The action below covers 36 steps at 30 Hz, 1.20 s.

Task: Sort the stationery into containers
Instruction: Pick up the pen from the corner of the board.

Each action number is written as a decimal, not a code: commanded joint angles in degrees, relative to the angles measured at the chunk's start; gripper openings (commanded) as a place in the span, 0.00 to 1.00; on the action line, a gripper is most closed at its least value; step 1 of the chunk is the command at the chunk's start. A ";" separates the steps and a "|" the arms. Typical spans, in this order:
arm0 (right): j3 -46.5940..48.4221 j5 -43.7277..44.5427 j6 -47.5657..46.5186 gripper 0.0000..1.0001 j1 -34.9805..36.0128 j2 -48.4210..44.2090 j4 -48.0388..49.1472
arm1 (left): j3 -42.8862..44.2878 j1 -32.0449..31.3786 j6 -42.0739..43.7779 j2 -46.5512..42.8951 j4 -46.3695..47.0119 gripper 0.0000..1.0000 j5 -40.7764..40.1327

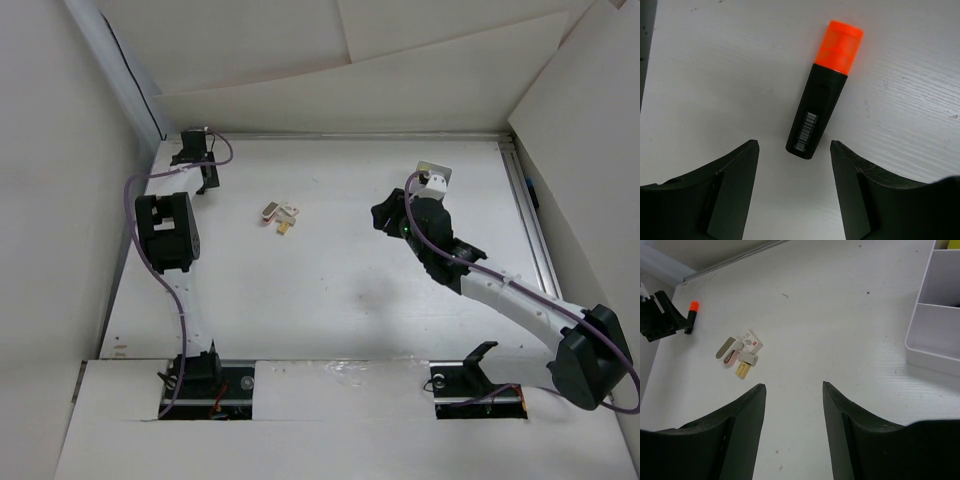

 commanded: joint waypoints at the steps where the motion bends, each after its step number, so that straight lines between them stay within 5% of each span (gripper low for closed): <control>1: 0.00 -0.32 -0.40 0.55 0.18 -0.96 3.16 | 3.35 0.06 1.88 1.40 -0.47 0.56 2.07; 4: 0.00 -0.32 -0.93 0.55 0.18 -0.96 3.16 | 4.23 0.06 2.40 2.20 -0.47 0.53 3.56; 10: 0.52 -0.32 -0.93 0.55 0.18 -0.96 3.16 | 5.63 0.06 2.93 3.43 -0.82 0.31 4.70; 18: 0.00 -0.32 -0.93 0.55 0.18 -2.02 3.16 | 7.57 0.06 2.93 4.66 -1.88 0.23 5.76; 27: 0.00 -2.34 -0.93 0.55 -1.58 -3.16 3.16 | 7.04 0.06 1.79 5.19 -3.55 0.32 5.14; 33: -0.53 -2.87 -0.40 0.55 -2.19 -4.30 3.16 | 3.88 0.06 0.03 2.83 -3.02 0.10 4.53; 36: -1.06 -3.49 -0.40 0.55 -2.19 -4.83 3.68 | -0.68 0.06 -2.25 -1.29 0.49 0.07 5.23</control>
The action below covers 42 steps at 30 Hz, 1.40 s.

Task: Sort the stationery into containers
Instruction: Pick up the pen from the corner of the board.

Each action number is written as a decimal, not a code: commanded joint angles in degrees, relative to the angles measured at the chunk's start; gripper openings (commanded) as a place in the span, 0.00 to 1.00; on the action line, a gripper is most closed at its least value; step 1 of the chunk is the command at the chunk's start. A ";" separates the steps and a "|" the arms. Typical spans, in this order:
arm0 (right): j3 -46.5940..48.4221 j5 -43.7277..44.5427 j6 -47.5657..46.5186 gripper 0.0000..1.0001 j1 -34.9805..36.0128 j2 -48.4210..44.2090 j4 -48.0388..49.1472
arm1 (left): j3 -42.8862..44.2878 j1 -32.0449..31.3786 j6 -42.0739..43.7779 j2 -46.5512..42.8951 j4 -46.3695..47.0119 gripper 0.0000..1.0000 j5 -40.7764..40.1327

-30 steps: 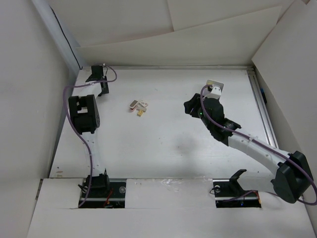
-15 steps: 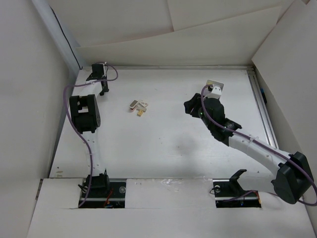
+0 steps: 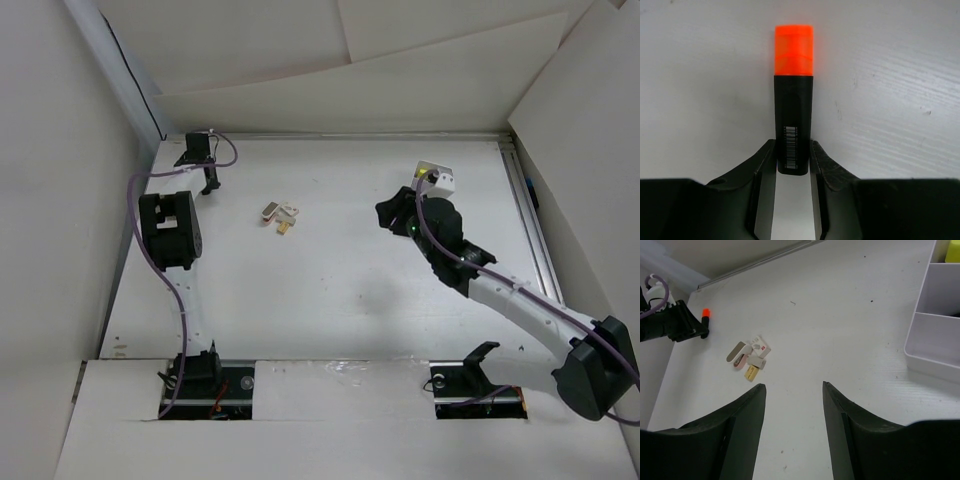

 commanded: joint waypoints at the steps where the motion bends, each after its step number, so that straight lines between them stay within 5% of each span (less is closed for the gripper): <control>1: -0.49 -0.97 -0.18 0.55 -0.51 -1.64 3.38 | -4.23 0.08 -2.99 -6.29 -0.03 0.06 1.08; 11: 0.12 -12.29 -0.18 0.67 -2.27 0.03 4.52 | -5.82 -7.37 -9.05 -23.67 -0.74 0.05 5.38; 18: 0.12 -20.55 -0.71 0.83 -5.60 0.04 5.05 | -21.62 -20.71 -19.25 -38.00 8.57 0.05 10.40; 23: 0.12 -23.55 -0.71 0.89 -6.66 -0.50 6.27 | -40.26 -31.28 -26.28 -44.18 23.76 0.05 10.40; 33: 0.12 -32.52 -0.18 0.90 -8.51 2.14 7.60 | -54.24 -41.40 -24.36 -51.74 33.80 0.06 10.84; 42: 3.02 -36.65 0.52 0.94 -8.51 11.11 8.21 | -53.73 -49.75 -20.76 -52.27 36.01 0.07 10.75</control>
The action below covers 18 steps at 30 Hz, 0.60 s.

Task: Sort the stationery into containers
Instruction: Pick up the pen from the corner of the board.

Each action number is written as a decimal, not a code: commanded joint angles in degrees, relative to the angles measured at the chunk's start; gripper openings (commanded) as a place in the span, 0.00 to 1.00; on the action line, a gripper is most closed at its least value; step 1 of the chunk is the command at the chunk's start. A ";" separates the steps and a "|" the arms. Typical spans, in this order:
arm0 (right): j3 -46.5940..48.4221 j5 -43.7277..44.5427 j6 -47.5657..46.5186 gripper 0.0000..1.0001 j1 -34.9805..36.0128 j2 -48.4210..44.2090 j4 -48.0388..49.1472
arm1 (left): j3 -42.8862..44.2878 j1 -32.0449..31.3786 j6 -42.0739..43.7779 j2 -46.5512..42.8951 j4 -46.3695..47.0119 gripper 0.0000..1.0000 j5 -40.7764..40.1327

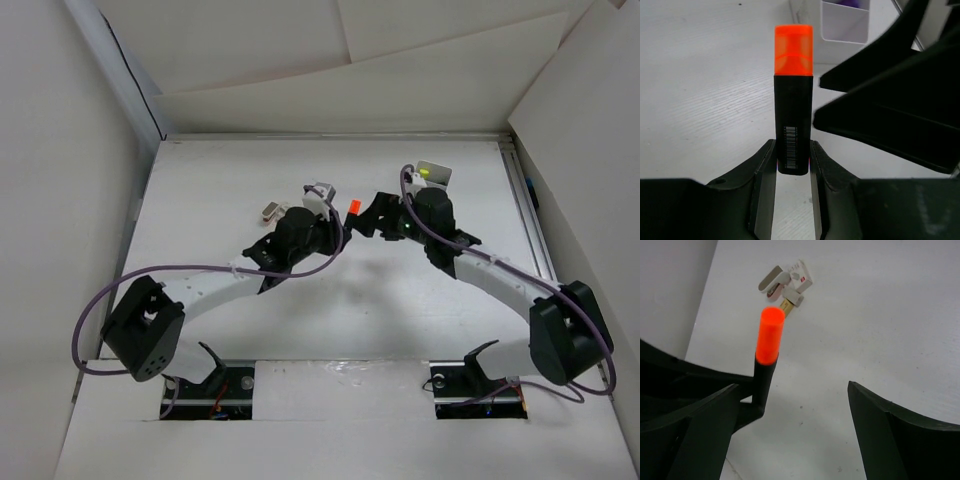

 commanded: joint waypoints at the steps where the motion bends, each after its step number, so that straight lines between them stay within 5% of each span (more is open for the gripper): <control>1: 3.16 -2.95 0.24 0.94 -0.35 1.31 3.49 | 1.09 -2.32 2.09 -1.08 4.14 0.07 0.76; 8: 2.63 -1.92 0.24 0.90 -0.35 1.32 4.55 | 0.48 -2.33 2.09 -0.29 6.25 0.07 4.45; 18: 2.01 -2.95 0.76 0.49 -0.88 2.90 6.74 | 1.09 -2.33 2.79 1.91 6.87 0.08 10.70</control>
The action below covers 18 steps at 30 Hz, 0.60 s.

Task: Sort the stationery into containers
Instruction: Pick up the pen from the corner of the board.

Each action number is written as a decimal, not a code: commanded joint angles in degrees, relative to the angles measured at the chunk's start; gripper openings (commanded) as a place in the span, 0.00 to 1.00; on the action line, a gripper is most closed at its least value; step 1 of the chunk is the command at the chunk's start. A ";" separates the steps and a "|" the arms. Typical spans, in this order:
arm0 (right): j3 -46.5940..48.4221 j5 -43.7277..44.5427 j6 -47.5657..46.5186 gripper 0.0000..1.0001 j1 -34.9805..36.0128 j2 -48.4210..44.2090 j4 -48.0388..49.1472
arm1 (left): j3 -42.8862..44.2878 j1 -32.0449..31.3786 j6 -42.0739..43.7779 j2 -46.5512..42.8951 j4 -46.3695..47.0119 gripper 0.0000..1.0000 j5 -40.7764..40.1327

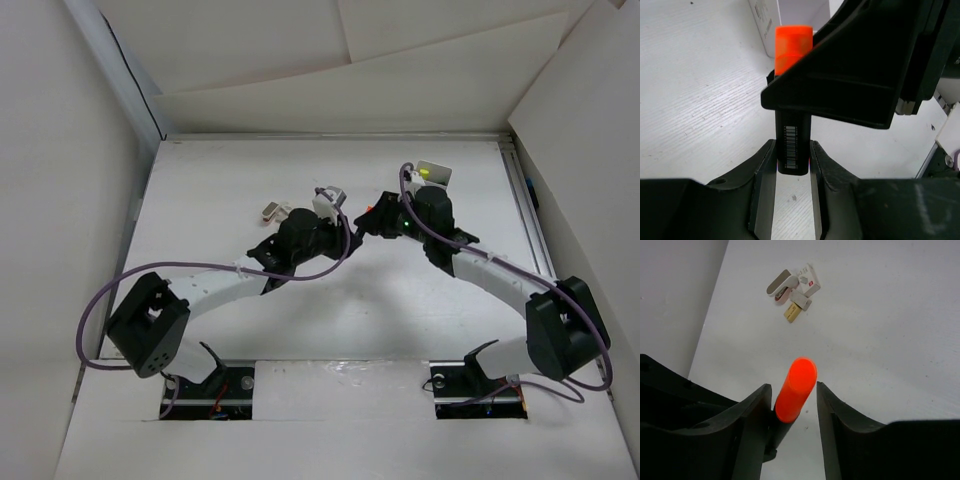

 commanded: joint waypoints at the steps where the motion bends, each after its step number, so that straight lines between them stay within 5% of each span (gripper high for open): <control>1: 1.75 -0.59 -0.18 0.46 -0.47 0.39 4.41 | 1.16 -0.03 1.09 0.86 3.02 0.08 4.49; 5: 0.52 1.51 -0.18 0.22 -0.99 -0.14 5.02 | 0.54 -0.03 1.61 2.09 3.02 0.08 5.02; 9: 0.00 1.52 -0.18 0.08 -0.99 -1.28 5.02 | 0.54 -0.03 2.14 2.62 3.02 0.17 6.07; 14: -0.53 5.03 -0.70 0.06 -1.51 -2.43 5.02 | 1.69 -0.03 2.76 2.54 3.02 0.51 6.60; 18: -1.15 8.19 -0.70 0.06 -2.75 -3.66 5.02 | 0.55 -0.03 3.28 1.47 3.55 0.56 6.60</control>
